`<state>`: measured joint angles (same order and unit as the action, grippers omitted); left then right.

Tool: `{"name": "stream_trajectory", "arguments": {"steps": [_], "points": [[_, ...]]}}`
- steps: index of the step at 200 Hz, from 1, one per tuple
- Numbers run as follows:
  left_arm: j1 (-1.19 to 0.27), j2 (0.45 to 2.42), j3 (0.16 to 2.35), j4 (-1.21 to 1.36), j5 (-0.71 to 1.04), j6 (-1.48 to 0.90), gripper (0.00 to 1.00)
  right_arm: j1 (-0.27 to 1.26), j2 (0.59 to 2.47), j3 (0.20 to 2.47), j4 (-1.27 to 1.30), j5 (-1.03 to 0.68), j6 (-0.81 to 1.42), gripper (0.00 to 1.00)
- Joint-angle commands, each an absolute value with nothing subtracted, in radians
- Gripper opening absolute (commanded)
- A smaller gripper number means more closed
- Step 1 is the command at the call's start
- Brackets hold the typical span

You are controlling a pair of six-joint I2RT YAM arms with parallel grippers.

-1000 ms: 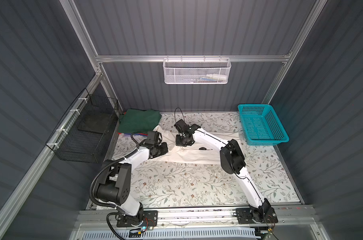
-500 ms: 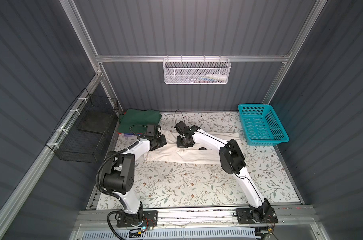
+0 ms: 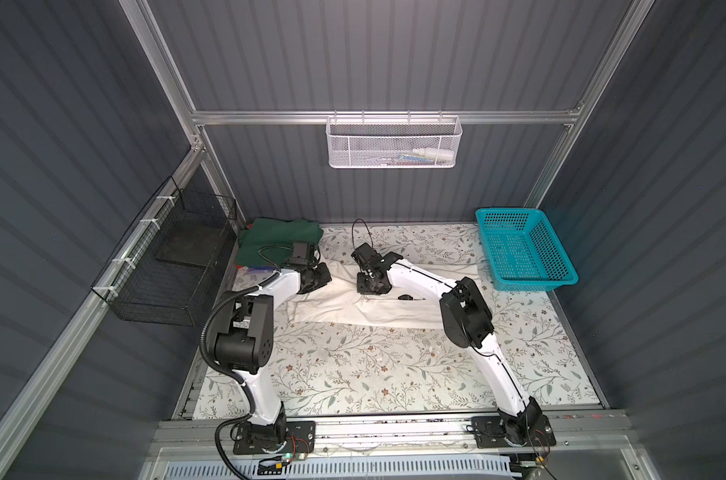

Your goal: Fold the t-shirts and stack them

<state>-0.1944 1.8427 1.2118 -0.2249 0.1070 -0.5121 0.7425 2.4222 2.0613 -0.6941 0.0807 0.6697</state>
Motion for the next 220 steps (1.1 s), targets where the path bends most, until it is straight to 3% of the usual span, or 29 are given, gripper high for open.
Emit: {"name": "stream_trajectory", "arguments": {"steps": [1,12,30,46,61,73,84,105,156,187,220], "points": [[-0.186,1.847,1.247,-0.236,0.125,-0.528,0.14,0.725,2.372,2.048,-0.679,0.110,0.648,0.32],[-0.186,1.849,1.252,-0.225,0.136,-0.522,0.24,0.718,2.374,2.048,-0.674,0.103,0.644,0.32],[-0.184,1.871,1.292,-0.249,0.145,-0.509,0.27,0.706,2.375,2.048,-0.673,0.091,0.643,0.33],[-0.184,1.884,1.324,-0.268,0.151,-0.499,0.41,0.696,2.367,2.045,-0.676,0.091,0.638,0.36],[-0.184,1.874,1.335,-0.266,0.148,-0.493,0.73,0.688,2.350,2.034,-0.677,0.097,0.626,0.42],[-0.184,1.848,1.329,-0.255,0.121,-0.484,0.99,0.681,2.327,2.021,-0.680,0.109,0.615,0.59],[-0.184,1.816,1.320,-0.239,0.101,-0.471,1.00,0.675,2.300,2.003,-0.685,0.130,0.606,0.79],[-0.187,1.755,1.300,-0.238,0.051,-0.459,1.00,0.669,2.222,1.928,-0.673,0.191,0.583,0.99],[-0.280,1.615,1.184,-0.270,-0.010,-0.443,1.00,0.608,1.975,1.608,-0.667,0.285,0.541,0.99],[-0.346,1.584,1.090,-0.271,-0.038,-0.455,1.00,0.509,1.811,1.351,-0.614,0.260,0.535,0.94],[-0.394,1.628,1.052,-0.239,-0.017,-0.492,1.00,0.428,1.801,1.245,-0.569,0.222,0.535,0.87]]}}
